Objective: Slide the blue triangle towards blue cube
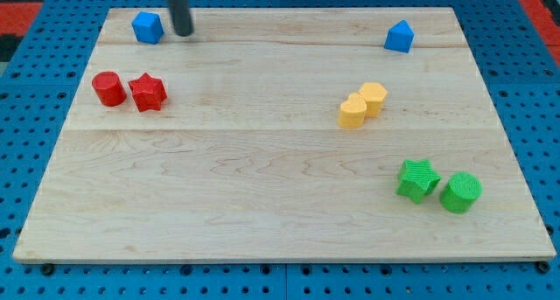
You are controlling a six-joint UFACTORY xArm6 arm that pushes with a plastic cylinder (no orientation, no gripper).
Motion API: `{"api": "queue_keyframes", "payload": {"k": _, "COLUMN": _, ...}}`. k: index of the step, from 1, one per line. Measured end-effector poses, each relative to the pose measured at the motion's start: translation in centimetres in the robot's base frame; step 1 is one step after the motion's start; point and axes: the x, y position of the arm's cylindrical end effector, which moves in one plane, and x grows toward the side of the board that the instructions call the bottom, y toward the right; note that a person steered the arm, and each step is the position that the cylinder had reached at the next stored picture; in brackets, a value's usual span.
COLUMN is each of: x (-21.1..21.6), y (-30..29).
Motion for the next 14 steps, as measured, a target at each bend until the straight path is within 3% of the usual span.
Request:
{"api": "queue_keyframes", "payload": {"k": 1, "x": -0.5, "y": 11.1}}
{"api": "queue_keyframes", "payload": {"k": 3, "x": 5.6, "y": 28.6}}
{"api": "queue_keyframes", "payload": {"k": 4, "x": 5.9, "y": 36.9}}
{"api": "queue_keyframes", "payload": {"k": 5, "x": 1.5, "y": 37.6}}
{"api": "queue_keyframes", "payload": {"k": 7, "x": 3.1, "y": 23.6}}
{"api": "queue_keyframes", "payload": {"k": 9, "x": 0.0, "y": 22.3}}
{"api": "queue_keyframes", "payload": {"k": 11, "x": 1.7, "y": 5.4}}
{"api": "queue_keyframes", "payload": {"k": 12, "x": 1.3, "y": 1.3}}
{"api": "queue_keyframes", "payload": {"k": 14, "x": -4.6, "y": 6.2}}
